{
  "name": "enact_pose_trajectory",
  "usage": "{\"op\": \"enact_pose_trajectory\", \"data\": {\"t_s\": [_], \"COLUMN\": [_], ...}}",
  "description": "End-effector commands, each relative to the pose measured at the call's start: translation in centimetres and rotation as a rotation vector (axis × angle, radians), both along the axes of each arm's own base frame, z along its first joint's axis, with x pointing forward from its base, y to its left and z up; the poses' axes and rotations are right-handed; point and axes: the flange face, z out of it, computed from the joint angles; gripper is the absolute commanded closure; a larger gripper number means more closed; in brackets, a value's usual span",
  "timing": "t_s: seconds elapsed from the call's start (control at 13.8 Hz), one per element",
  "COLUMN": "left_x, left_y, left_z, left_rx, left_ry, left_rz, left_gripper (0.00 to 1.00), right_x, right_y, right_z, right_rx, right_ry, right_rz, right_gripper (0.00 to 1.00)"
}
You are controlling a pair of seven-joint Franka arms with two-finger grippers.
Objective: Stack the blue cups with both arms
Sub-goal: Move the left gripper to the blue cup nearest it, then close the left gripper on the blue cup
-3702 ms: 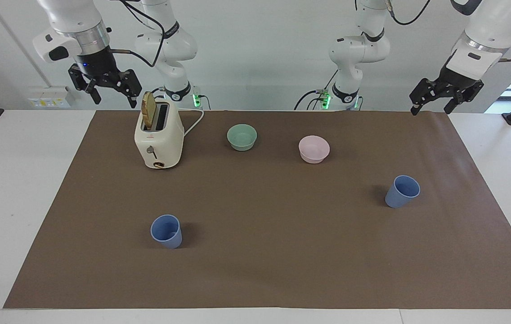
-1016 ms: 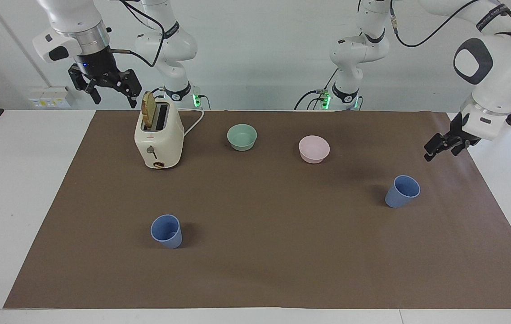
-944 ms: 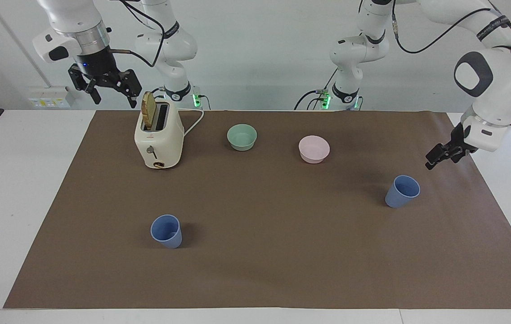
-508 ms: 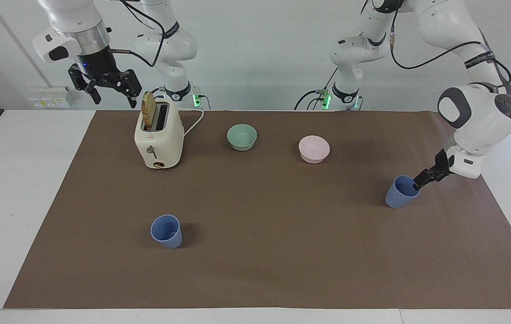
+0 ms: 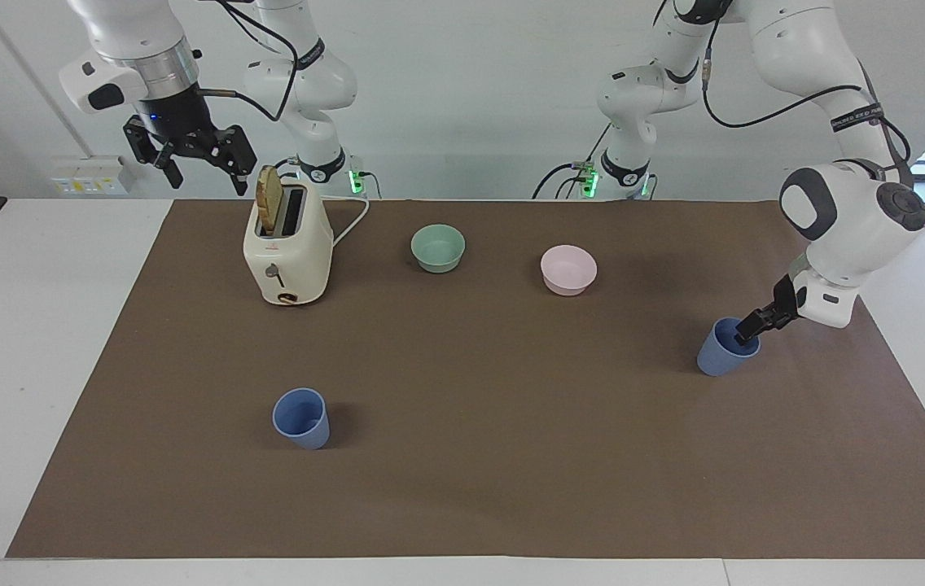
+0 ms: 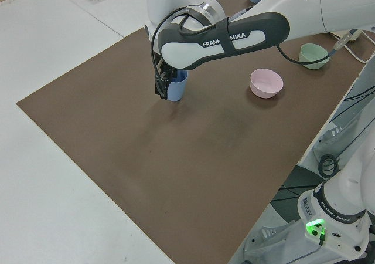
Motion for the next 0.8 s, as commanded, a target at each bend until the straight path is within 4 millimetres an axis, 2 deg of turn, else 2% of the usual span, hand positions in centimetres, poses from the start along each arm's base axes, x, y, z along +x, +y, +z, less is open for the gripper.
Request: {"op": "enact_pose_trajectory", "data": {"t_s": [0.0, 0.22, 0.44, 0.58, 0.73], "left_x": [-0.8, -0.3, 0.7, 1.5, 2.3], "left_y": [-0.4, -0.4, -0.8, -1.6, -3.4], "left_z": [0.4, 0.8, 2.5, 4.8, 8.0], "left_rx": [-0.018, -0.049, -0.053, -0.056, -0.062], "left_ry": [-0.019, -0.034, -0.057, -0.065, -0.068], "left_rz": [0.018, 0.04, 0.036, 0.023, 0.008], "left_gripper": [1.0, 1.0, 1.0, 1.0, 1.0], "right_x": [-0.5, -0.5, -0.5, -0.5, -0.5], "right_y": [-0.5, -0.5, -0.5, -0.5, -0.5], "right_z": [0.2, 0.3, 0.3, 0.3, 0.3], "right_rx": [0.023, 0.023, 0.021, 0.023, 0.023], "right_ry": [0.004, 0.0, 0.001, 0.001, 0.001], "right_rz": [0.018, 0.016, 0.016, 0.016, 0.016], "right_gripper": [0.0, 0.0, 0.0, 0.0, 0.0]}}
